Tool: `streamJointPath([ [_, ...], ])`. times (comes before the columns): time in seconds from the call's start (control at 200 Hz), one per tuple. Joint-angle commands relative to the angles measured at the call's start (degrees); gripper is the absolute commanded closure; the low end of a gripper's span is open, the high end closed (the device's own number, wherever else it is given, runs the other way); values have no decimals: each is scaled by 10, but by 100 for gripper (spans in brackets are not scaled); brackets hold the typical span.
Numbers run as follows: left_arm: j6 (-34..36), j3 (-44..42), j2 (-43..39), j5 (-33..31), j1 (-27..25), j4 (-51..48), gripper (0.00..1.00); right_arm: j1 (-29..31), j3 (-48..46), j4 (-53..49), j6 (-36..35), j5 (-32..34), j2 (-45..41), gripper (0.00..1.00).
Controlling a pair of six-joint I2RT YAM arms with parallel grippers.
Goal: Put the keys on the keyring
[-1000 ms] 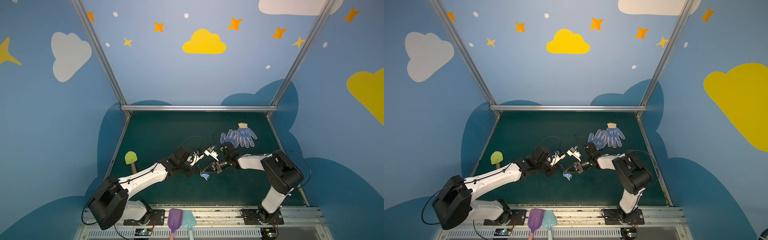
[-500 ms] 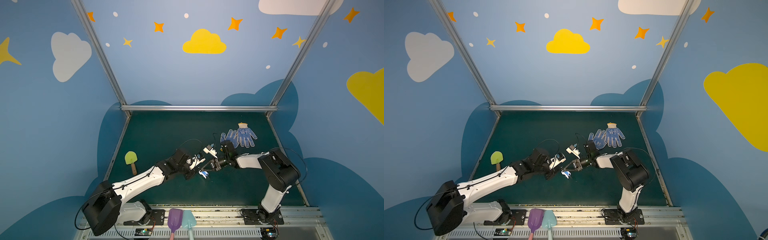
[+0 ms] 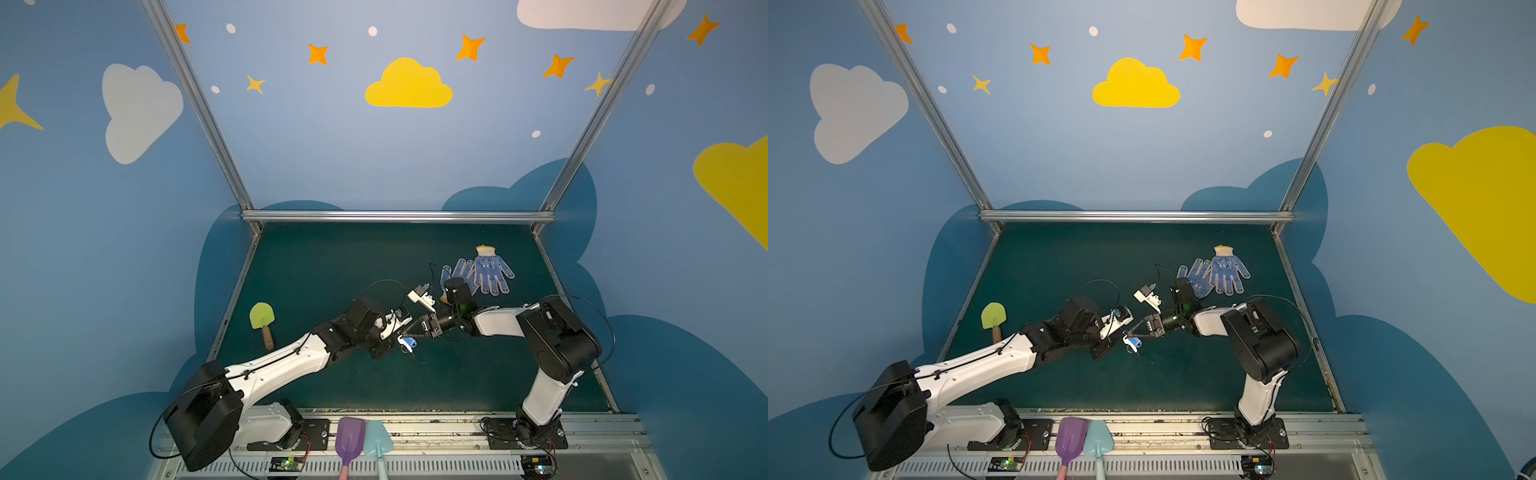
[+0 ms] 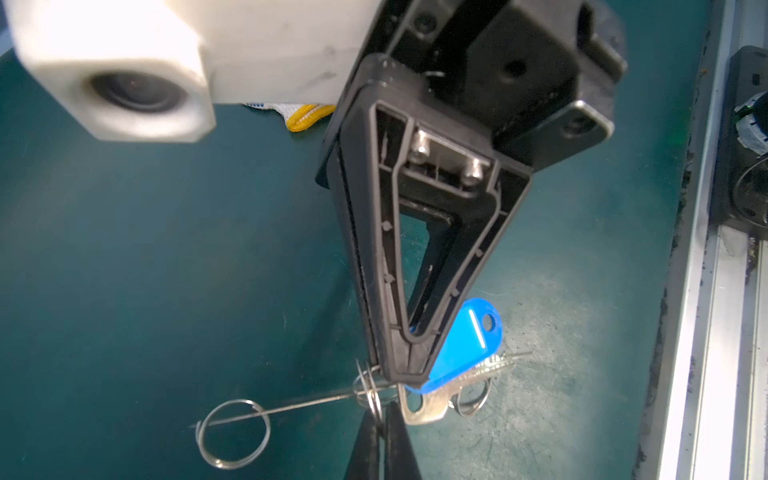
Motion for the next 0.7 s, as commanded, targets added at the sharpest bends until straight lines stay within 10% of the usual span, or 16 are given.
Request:
streamJointPath([
  [0.0, 10, -4, -6, 12, -7, -16, 96, -9, -7, 43, 16, 17, -11, 100],
  [0.696, 2, -1, 3, 1, -9, -24, 96, -19, -42, 153, 74, 28, -35, 100],
])
